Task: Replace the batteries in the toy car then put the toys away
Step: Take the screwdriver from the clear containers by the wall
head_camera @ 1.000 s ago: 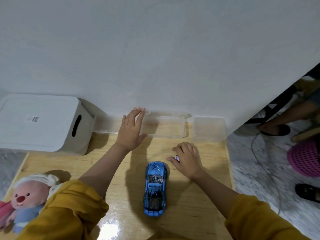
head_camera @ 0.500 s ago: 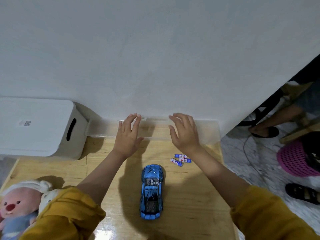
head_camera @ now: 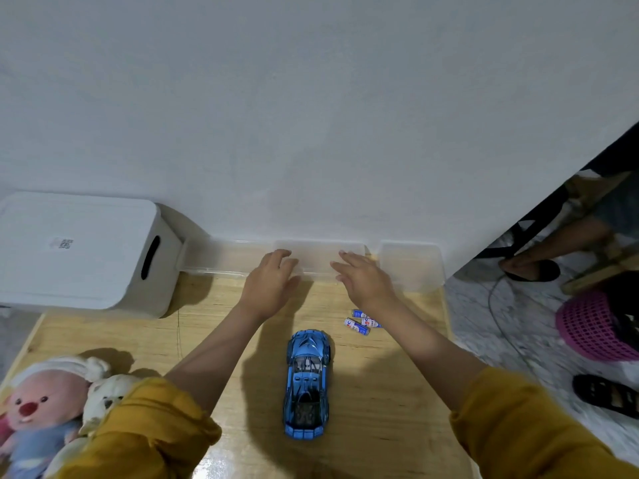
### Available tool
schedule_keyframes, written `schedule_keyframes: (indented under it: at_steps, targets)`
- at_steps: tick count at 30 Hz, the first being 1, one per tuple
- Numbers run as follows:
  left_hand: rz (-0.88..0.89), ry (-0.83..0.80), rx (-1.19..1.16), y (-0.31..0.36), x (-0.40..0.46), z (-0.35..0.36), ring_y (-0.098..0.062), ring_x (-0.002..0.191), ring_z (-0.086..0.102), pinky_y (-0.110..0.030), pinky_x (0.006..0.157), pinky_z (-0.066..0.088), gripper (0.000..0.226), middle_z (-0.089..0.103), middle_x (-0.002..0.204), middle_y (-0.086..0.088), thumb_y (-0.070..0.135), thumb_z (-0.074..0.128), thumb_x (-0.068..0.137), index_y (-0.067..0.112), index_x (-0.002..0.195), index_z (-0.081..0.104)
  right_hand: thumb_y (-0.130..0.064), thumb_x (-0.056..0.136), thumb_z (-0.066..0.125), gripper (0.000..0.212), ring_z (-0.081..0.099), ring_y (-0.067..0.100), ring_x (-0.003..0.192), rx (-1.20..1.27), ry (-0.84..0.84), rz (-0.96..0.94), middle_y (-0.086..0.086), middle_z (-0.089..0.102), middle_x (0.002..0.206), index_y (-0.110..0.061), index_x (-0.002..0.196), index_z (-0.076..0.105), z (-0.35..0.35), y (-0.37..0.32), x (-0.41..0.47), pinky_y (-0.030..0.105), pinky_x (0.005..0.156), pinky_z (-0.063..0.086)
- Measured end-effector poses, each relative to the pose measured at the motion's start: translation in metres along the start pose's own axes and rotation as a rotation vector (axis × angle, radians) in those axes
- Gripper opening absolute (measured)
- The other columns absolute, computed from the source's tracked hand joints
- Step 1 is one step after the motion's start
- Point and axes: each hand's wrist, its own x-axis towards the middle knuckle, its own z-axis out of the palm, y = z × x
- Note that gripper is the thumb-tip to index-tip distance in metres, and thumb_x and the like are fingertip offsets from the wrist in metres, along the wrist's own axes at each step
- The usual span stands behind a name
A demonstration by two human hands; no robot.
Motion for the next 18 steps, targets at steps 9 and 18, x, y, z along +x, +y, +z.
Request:
schedule_keyframes:
  at_steps: [9,18]
  targets:
    - [-0.049,-0.030,0.003,0.002,0.005,0.005,-0.036,0.089,0.066,-0.039,0.056,0.057,0.024,0.068,0.100,-0.017,0.006,0.077,0.073,0.003,0.096,0.071,-0.004,0.096,0.046,0.037,0.029,0.027,0.139,0.026,0.017,0.014,0.010,0.039,0.148,-0.015,0.131,0.054,0.014,-0.001,0.001,0.042,0.107,0.036]
    - [-0.120,-0.151,-0.014,0.008,0.001,0.002,-0.032,0.122,0.048,-0.041,0.086,0.051,0.045,0.050,0.136,-0.012,0.009,0.064,0.084,0.008,0.127,0.055,-0.009,0.098,0.041,0.036,0.023,0.026,0.141,-0.019,-0.032,0.017,0.009,0.032,0.151,-0.014,0.133,0.048,0.009,-0.004,-0.003,0.041,0.107,0.033]
